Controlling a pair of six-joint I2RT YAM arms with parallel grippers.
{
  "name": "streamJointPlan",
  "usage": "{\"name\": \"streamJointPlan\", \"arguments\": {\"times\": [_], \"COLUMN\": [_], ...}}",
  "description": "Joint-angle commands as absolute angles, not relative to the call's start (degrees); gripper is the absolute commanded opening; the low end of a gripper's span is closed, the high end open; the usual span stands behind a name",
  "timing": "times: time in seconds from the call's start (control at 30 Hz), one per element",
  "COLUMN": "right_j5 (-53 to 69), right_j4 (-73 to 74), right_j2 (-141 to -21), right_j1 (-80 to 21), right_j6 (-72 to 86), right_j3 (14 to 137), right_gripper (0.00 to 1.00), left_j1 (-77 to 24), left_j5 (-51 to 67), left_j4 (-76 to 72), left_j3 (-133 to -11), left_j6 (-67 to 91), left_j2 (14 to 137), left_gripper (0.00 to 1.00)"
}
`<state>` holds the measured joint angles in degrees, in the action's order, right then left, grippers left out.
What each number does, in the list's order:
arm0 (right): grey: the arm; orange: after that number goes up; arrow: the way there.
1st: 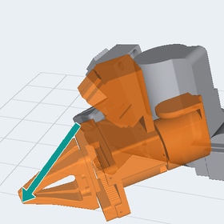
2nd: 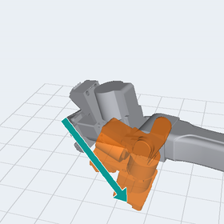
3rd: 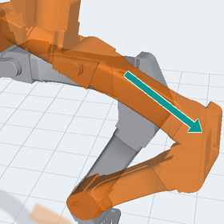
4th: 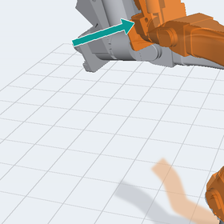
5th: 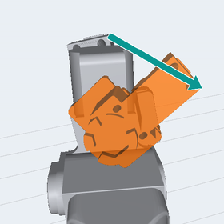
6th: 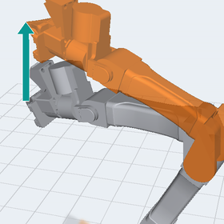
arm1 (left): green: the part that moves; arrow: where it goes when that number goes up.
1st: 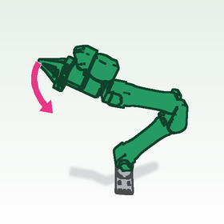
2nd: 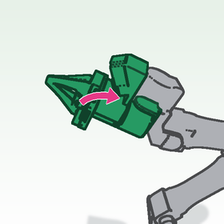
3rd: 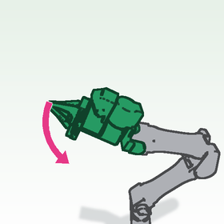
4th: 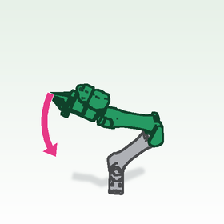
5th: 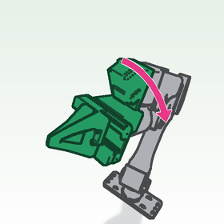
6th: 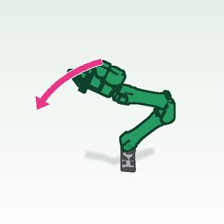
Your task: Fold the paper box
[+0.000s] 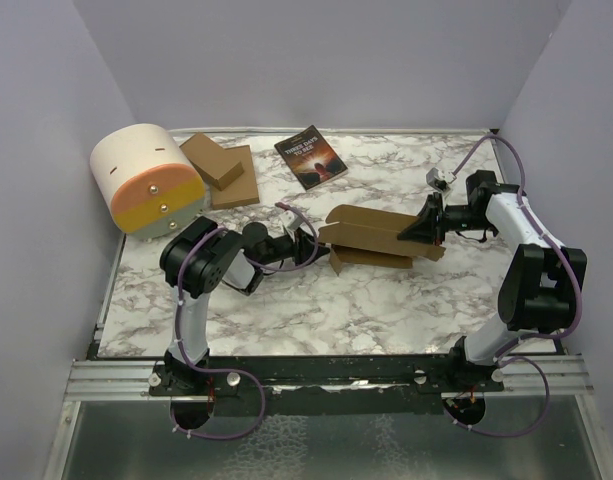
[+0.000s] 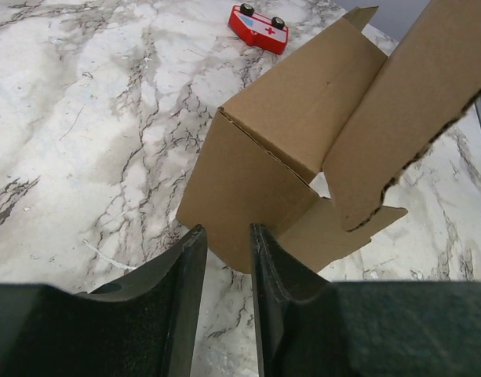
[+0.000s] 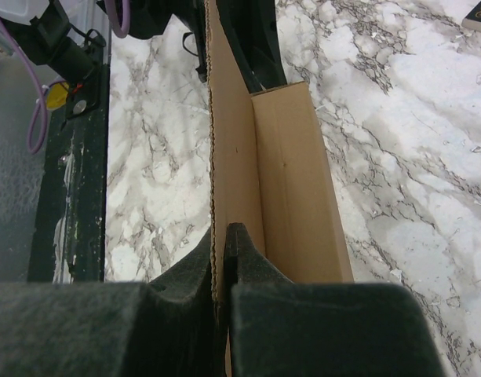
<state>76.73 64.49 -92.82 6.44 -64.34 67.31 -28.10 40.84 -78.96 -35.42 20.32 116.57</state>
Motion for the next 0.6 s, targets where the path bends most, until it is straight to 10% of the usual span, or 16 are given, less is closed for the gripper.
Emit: {"name": "streamJointPlan", "arguments": {"times": [0.0, 0.57], "right_j5": [76.0, 76.5], "right_j4": [64.3, 65.2], "right_j2": [-92.3, -92.5], "right_j1": [6.3, 6.3], "right_j6": [-64.9, -65.9], "right_j3": [67.1, 67.3], "right_gripper": [0.01, 0.01], "left_j1": [-29.2, -33.9], "left_j5": [40.0, 29.8], "left_j4": [-82.9, -91.5], "left_j3": [-34.6, -31.2], "left_j6": [17.7, 12.6], "left_j2": [115.7, 115.5], "left_gripper": [0.32, 0.43]}}
